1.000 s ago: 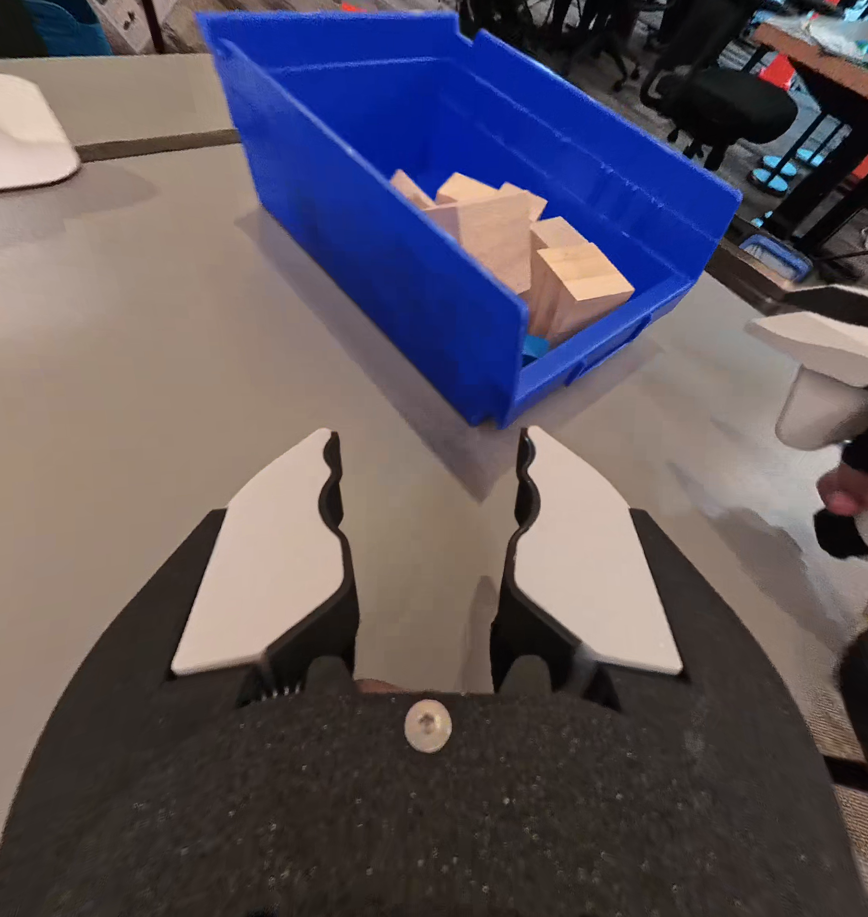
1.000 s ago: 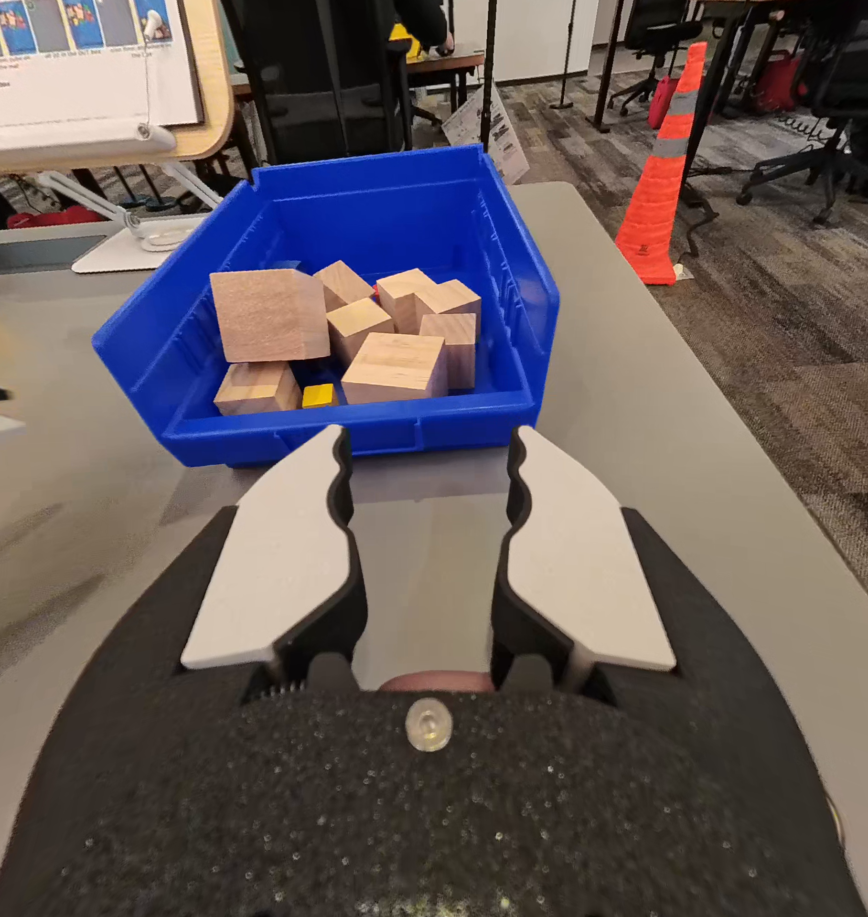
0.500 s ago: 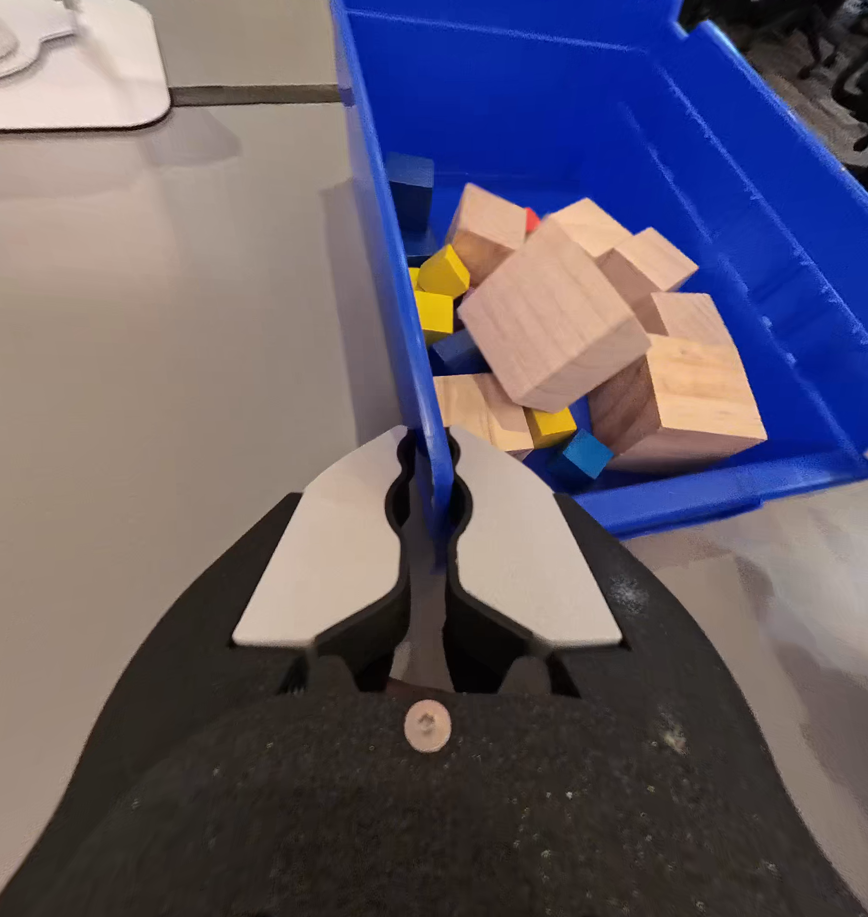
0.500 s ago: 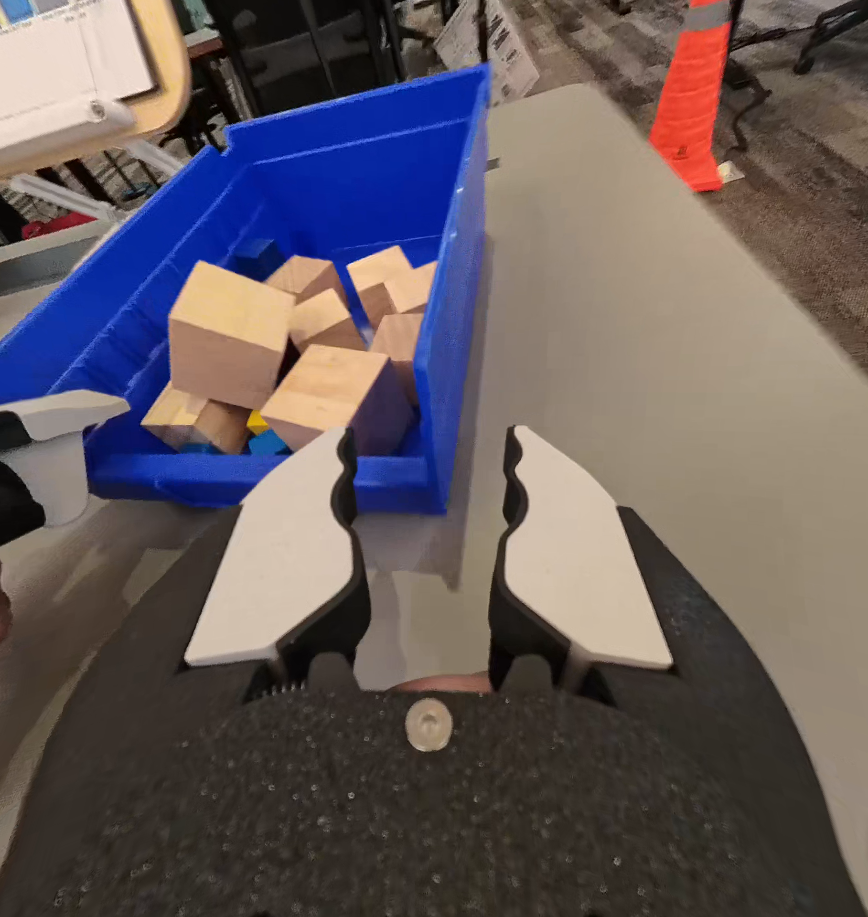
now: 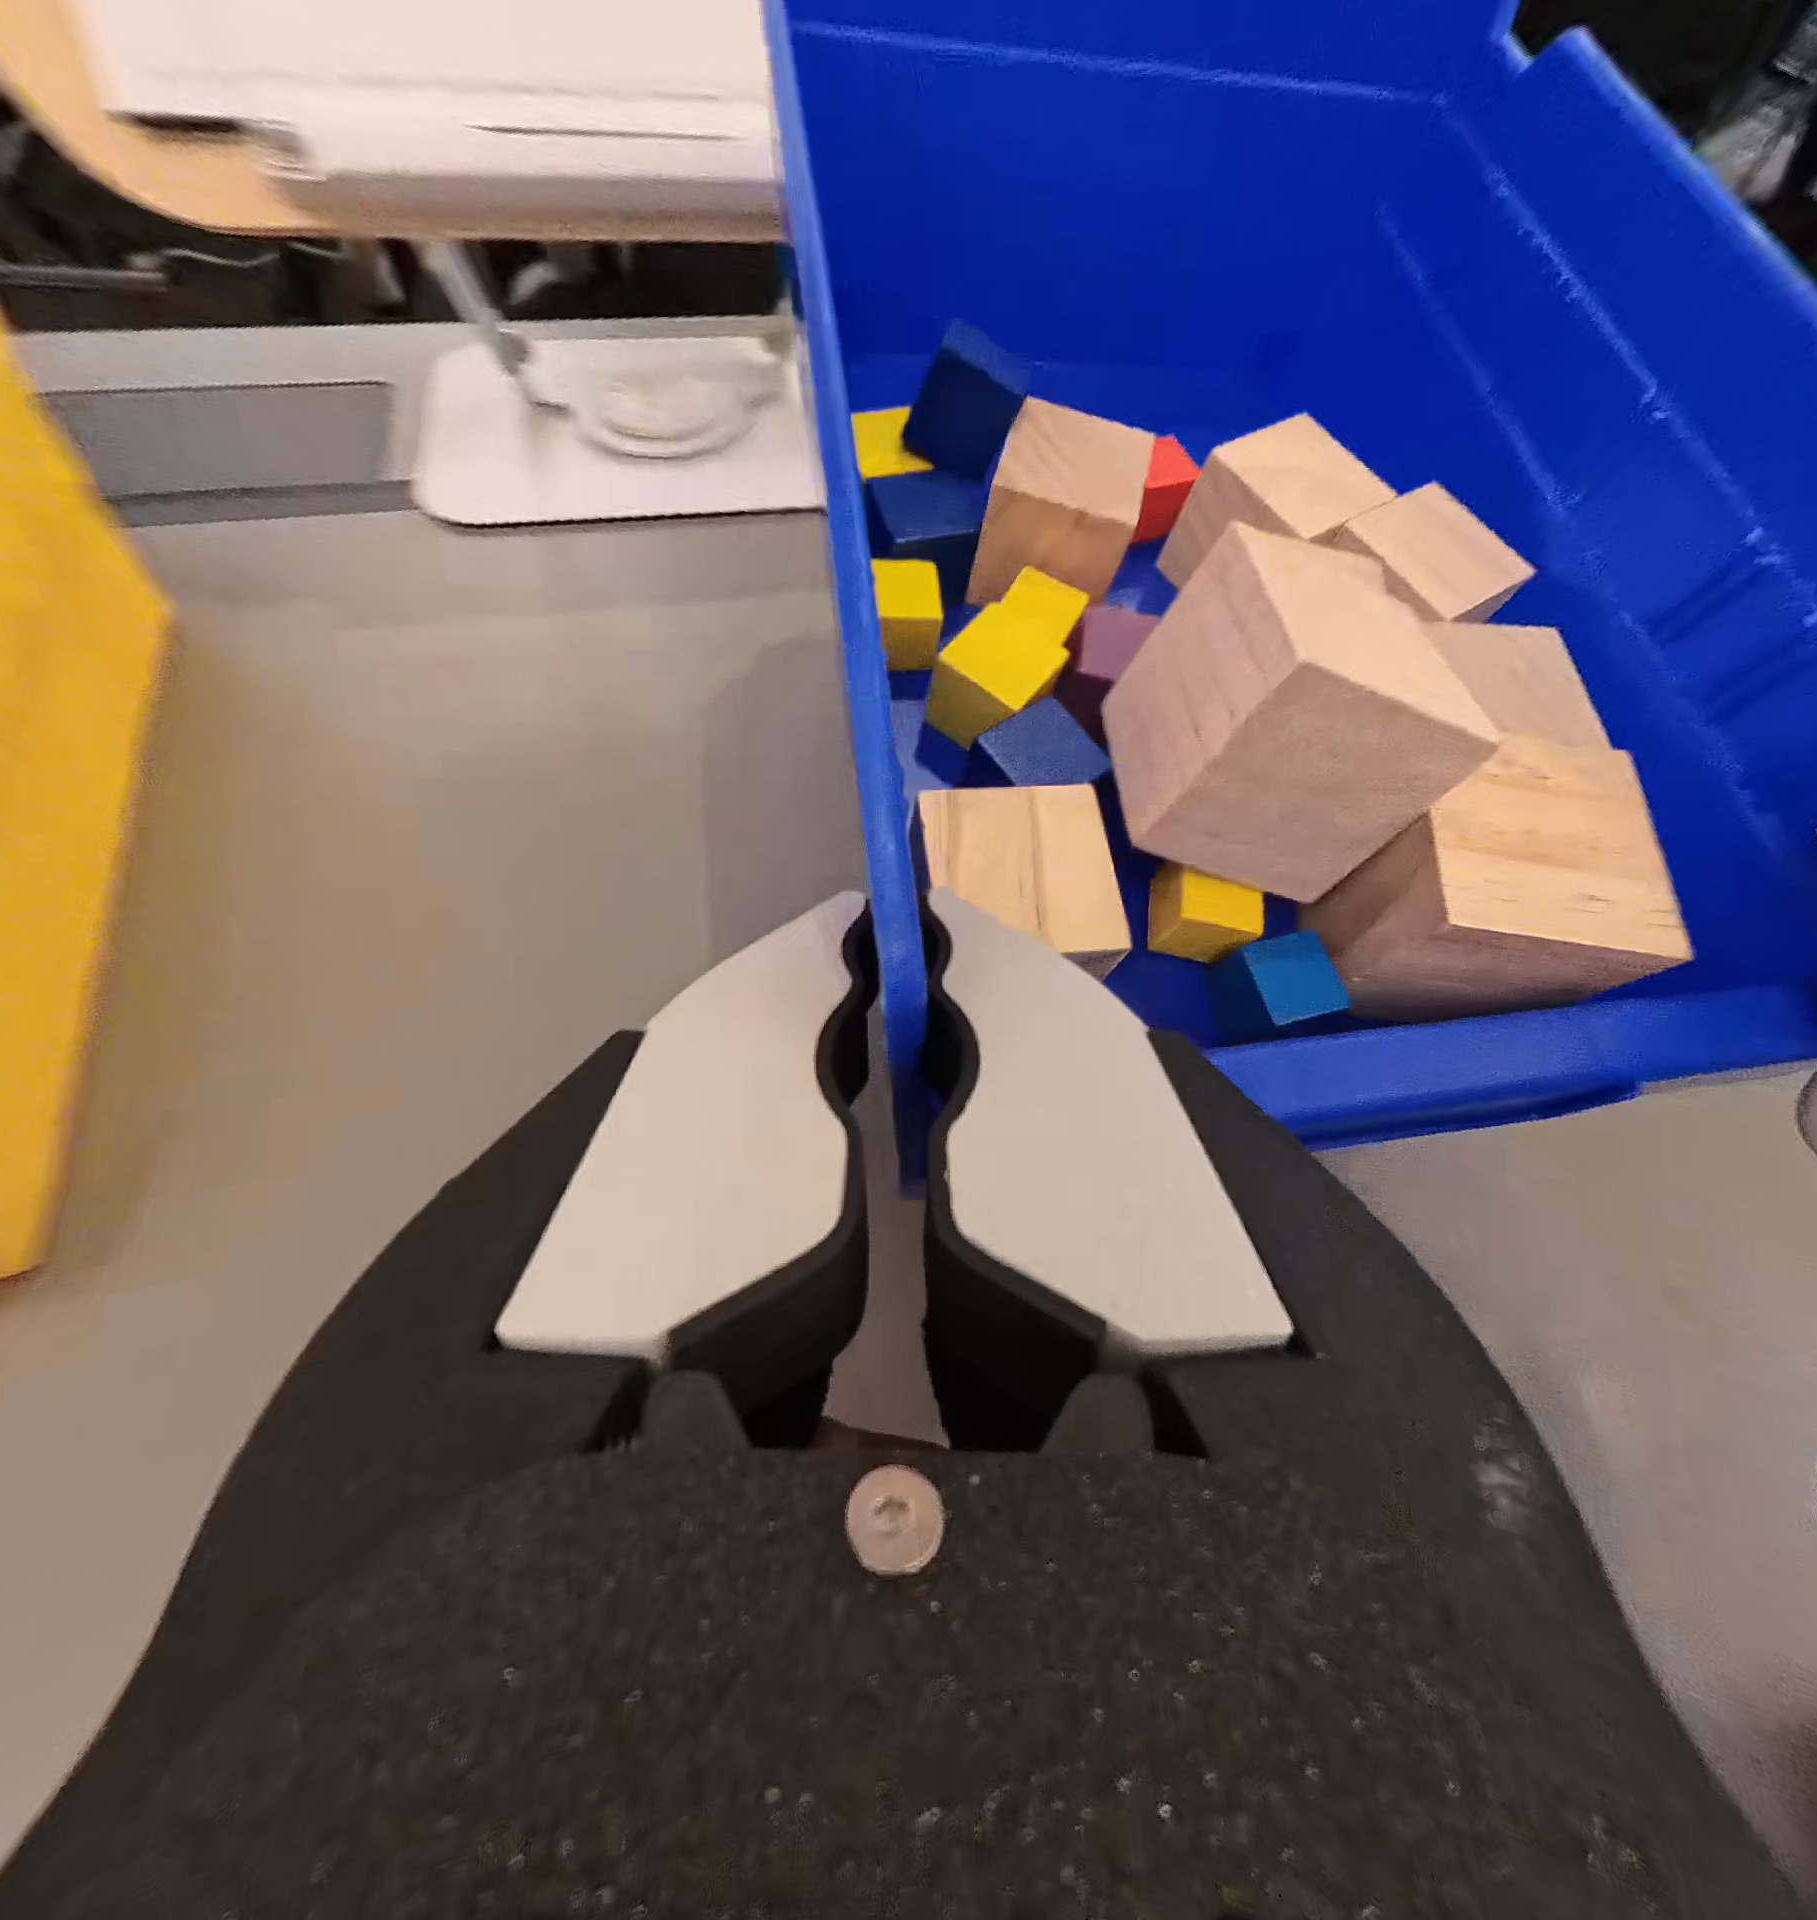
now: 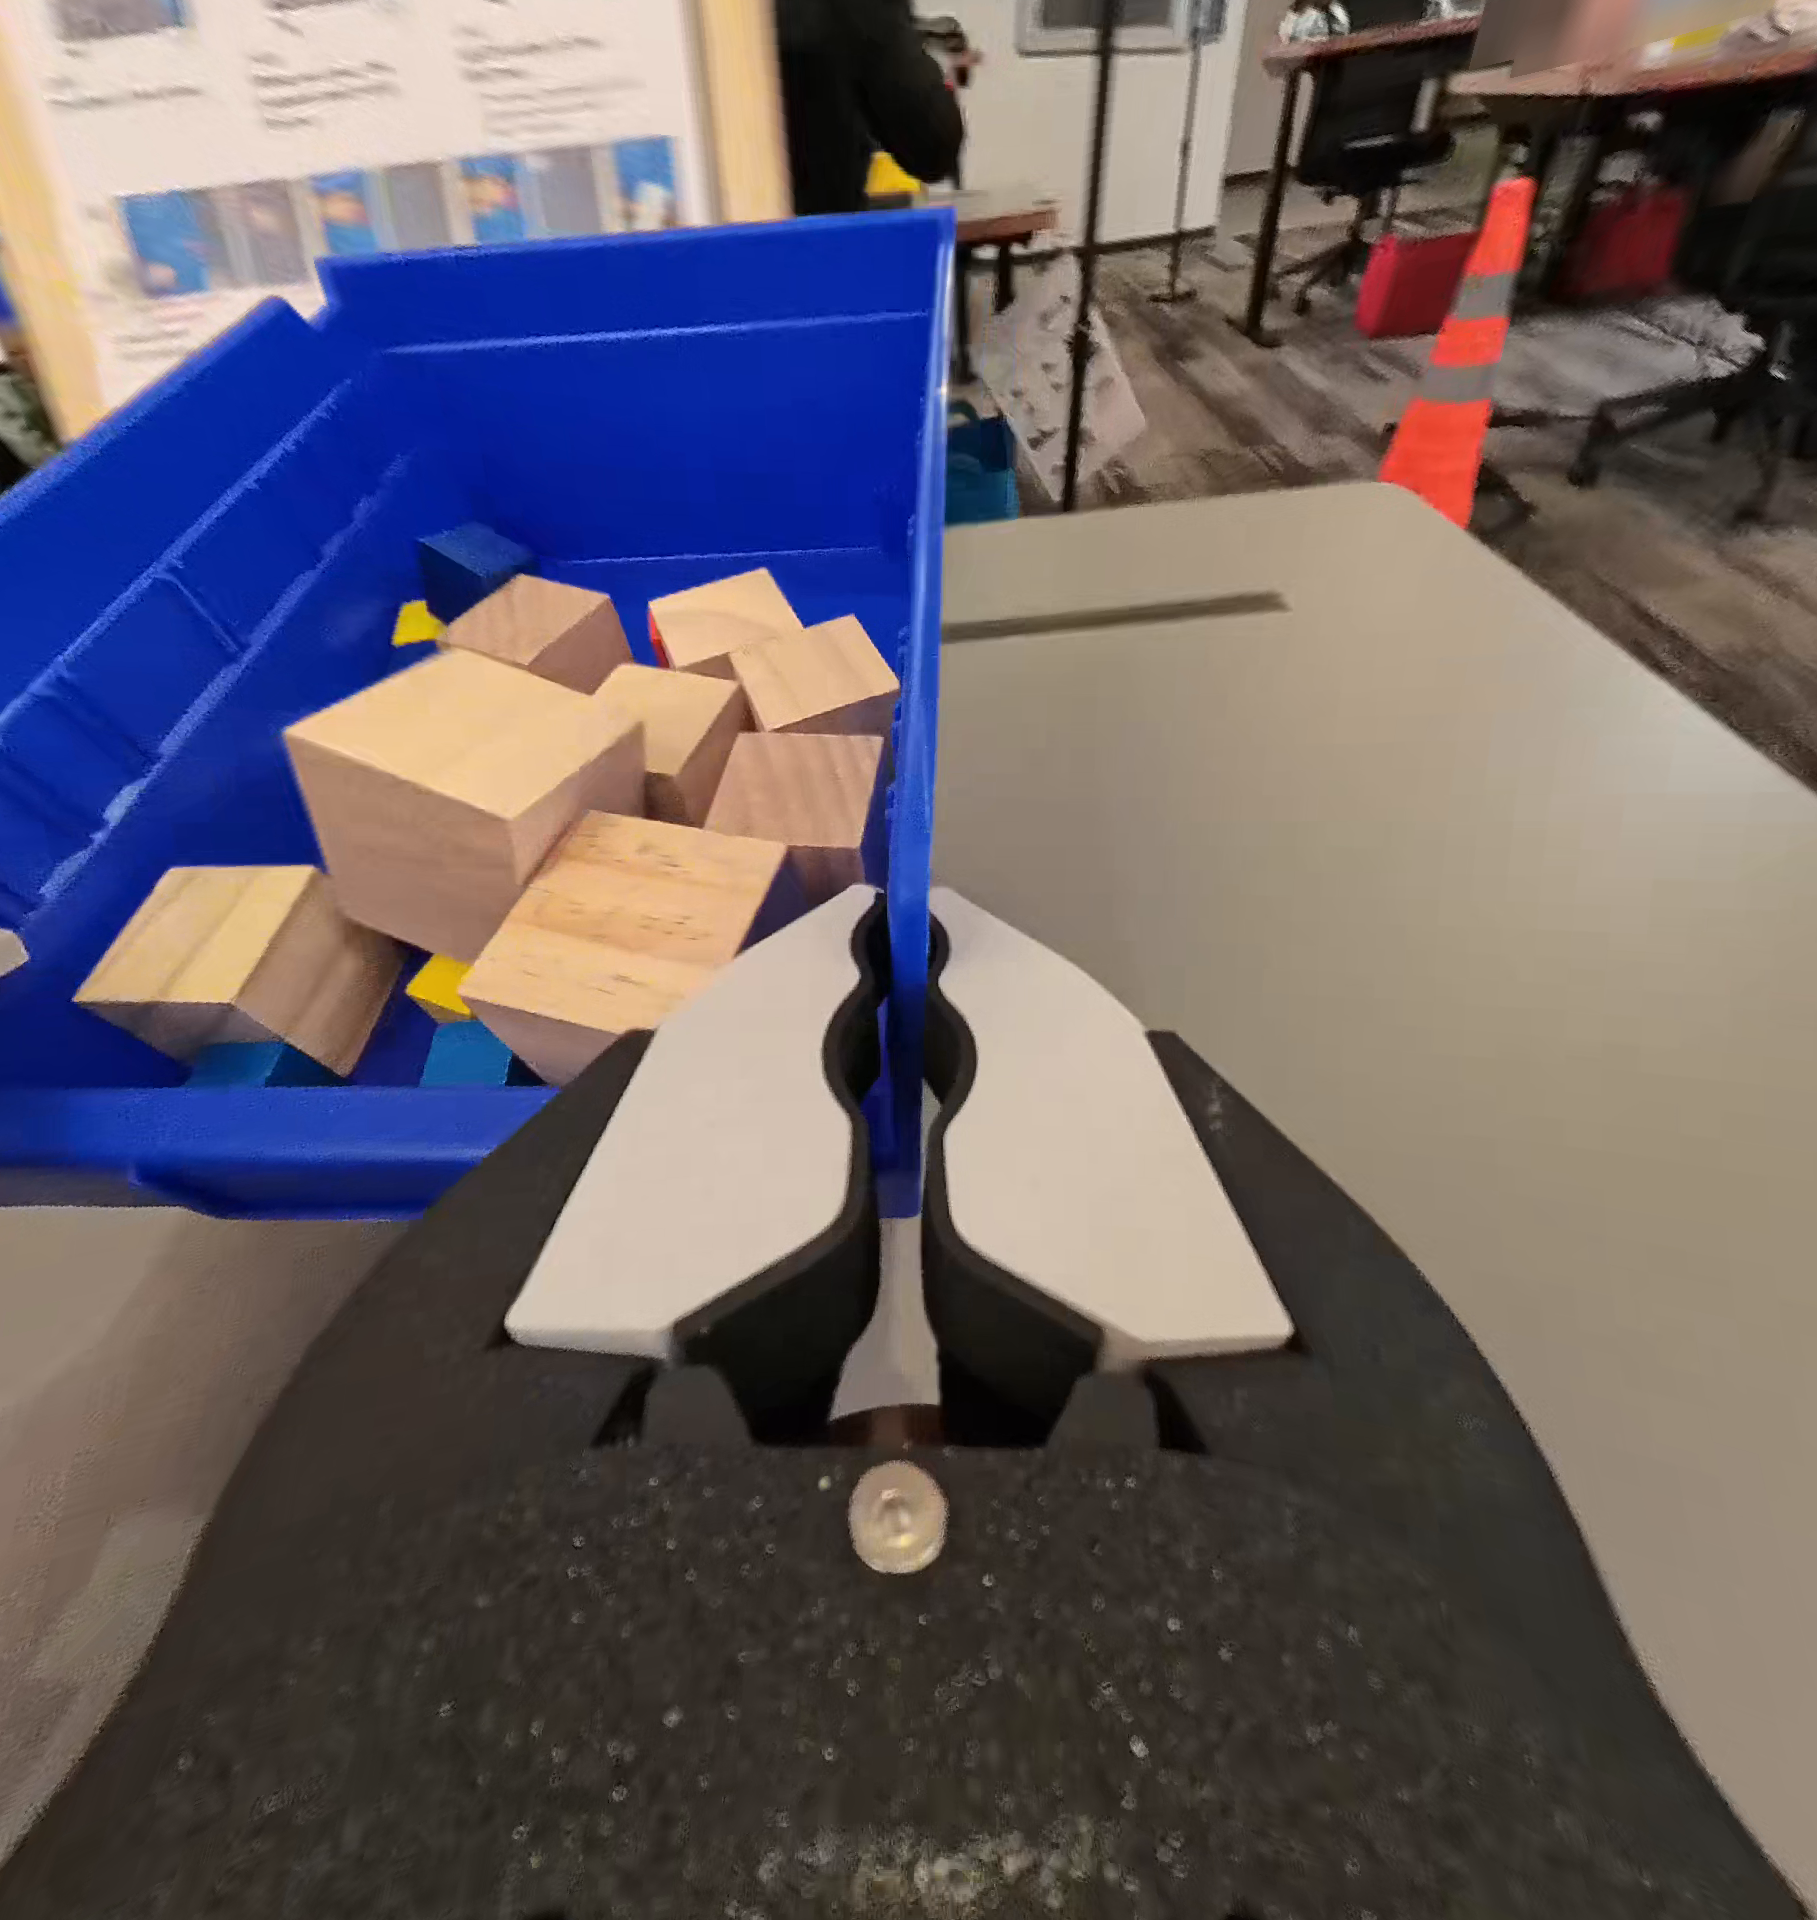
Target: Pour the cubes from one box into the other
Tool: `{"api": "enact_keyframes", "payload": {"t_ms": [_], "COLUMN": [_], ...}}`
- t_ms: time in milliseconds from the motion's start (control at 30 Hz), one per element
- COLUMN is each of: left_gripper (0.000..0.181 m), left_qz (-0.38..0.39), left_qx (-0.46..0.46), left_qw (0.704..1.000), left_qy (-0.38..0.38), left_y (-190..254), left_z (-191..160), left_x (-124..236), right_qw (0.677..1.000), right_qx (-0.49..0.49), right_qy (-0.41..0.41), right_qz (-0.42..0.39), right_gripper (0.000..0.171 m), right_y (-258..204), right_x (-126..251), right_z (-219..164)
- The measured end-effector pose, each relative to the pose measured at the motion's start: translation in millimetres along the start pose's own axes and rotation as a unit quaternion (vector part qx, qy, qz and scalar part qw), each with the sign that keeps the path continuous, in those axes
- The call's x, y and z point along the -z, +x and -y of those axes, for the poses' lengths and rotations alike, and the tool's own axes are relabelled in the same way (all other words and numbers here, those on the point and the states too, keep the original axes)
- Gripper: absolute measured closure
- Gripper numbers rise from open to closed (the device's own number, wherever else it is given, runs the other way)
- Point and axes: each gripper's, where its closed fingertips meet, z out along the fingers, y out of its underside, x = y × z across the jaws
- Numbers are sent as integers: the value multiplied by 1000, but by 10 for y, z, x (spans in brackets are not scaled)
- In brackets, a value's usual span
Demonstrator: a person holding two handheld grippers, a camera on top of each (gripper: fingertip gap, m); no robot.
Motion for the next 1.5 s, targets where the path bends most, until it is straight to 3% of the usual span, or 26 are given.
{"api": "enact_keyframes", "payload": {"t_ms": [133, 267, 467, 533, 600, 700, 767, 867, 967, 1133, 1200, 1233, 1267, 1367, 1500], "left_gripper": [176, 175, 177, 160, 129, 119, 119, 119, 122, 123, 120, 137, 172, 178, 178], "left_qz": [42, 54, 54, -8, -76, -126, -108, -5, 63, 63, 62, 68, 61, 114, 155], "left_qx": [16, 15, 15, 43, 46, 56, 98, 135, 144, 122, 101, 99, 113, 103, 107], "left_qw": [999, 998, 998, 998, 994, 989, 989, 991, 988, 990, 992, 992, 991, 987, 981], "left_qy": [-6, -32, -34, -38, -70, -58, -25, 4, 1, -37, -39, -48, -45, -49, -50], "left_y": [-776, -1274, -1520, -1402, -1253, -1255, -1563, -2511, -3382, -3885, -3952, -3996, -3993, -4011, -3800], "left_z": [-88, -323, -562, -585, -655, -704, -708, -747, -741, -612, -534, -544, -531, -622, -897], "left_x": [249, 279, 109, 142, 354, 938, 1279, 1540, 1474, 750, 512, 442, 425, 619, 1135], "right_qw": [999, 996, 995, 990, 971, 957, 957, 935, 888, 839, 840, 845, 850, 882, 919], "right_qx": [-7, -12, -19, -17, -14, 23, 84, 175, 229, 251, 223, 199, 176, 146, 93], "right_qy": [-28, -70, -73, -86, -123, -143, -124, -143, -167, -127, -143, -151, -157, -163, -162], "right_qz": [46, 61, 62, 115, 207, 252, 247, 272, 362, 467, 473, 473, 472, 418, 348], "right_gripper": [169, 169, 166, 149, 126, 122, 122, 123, 123, 122, 122, 122, 121, 120, 113], "right_y": [-805, -1272, -1460, -1537, -1639, -1482, -1309, -1300, -1763, -2775, -3008, -3105, -3190, -3321, -3673], "right_x": [-152, -254, -326, -290, -152, -4, 42, 197, 482, 888, 940, 946, 938, 753, 537], "right_z": [-115, -450, -654, -661, -674, -526, -336, -319, -510, -736, -807, -827, -845, -936, -1020]}}
